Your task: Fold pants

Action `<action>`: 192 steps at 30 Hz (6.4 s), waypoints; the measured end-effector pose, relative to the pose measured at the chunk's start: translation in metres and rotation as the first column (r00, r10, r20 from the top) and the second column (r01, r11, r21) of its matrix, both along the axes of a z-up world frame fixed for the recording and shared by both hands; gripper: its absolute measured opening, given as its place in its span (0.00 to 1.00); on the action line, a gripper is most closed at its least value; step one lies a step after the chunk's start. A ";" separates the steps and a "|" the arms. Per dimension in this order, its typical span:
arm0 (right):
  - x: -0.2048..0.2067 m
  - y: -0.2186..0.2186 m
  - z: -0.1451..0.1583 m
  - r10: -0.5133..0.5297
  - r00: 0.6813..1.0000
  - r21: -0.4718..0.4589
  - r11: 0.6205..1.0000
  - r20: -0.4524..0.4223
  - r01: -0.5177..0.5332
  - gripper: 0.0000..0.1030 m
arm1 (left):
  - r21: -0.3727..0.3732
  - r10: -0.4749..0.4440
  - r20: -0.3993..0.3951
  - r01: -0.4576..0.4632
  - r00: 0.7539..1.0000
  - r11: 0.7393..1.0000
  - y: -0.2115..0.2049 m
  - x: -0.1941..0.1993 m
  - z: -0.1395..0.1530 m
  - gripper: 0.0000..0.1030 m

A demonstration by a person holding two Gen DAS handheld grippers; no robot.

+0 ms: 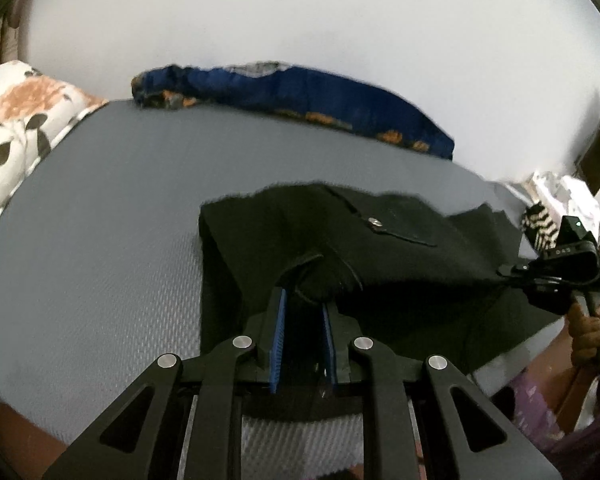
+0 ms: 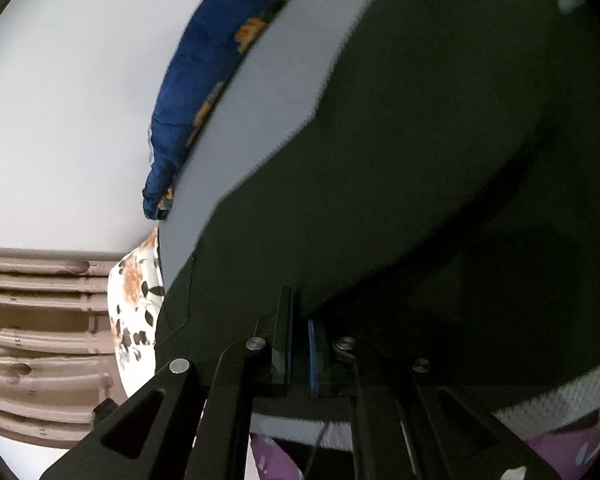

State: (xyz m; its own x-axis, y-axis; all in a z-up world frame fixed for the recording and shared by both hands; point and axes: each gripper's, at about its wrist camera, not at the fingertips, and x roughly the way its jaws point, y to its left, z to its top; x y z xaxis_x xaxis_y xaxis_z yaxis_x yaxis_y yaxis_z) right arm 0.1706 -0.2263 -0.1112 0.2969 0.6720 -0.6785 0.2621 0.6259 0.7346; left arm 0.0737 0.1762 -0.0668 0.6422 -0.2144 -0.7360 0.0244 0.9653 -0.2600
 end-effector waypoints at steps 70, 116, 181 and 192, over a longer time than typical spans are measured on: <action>0.061 -0.216 -0.040 -0.393 0.904 0.419 0.859 0.169 0.295 0.13 | 0.227 -0.634 -0.045 0.626 0.772 0.746 -0.385 0.070 -0.033 0.67; 0.062 -0.309 -0.072 -0.683 0.723 0.556 0.644 0.108 0.525 0.10 | -0.069 -0.527 -0.043 0.524 0.849 0.849 -0.362 0.120 -0.035 0.05; -0.139 -0.377 -0.056 -0.725 0.649 0.033 0.673 0.232 0.739 0.05 | 0.212 -0.554 0.078 0.529 0.829 0.821 -0.301 0.020 -0.018 0.70; -0.152 -0.394 -0.005 -0.709 0.615 -0.128 0.613 0.346 0.779 0.10 | 0.272 -0.147 0.063 0.124 0.987 0.954 -0.137 0.024 -0.025 0.72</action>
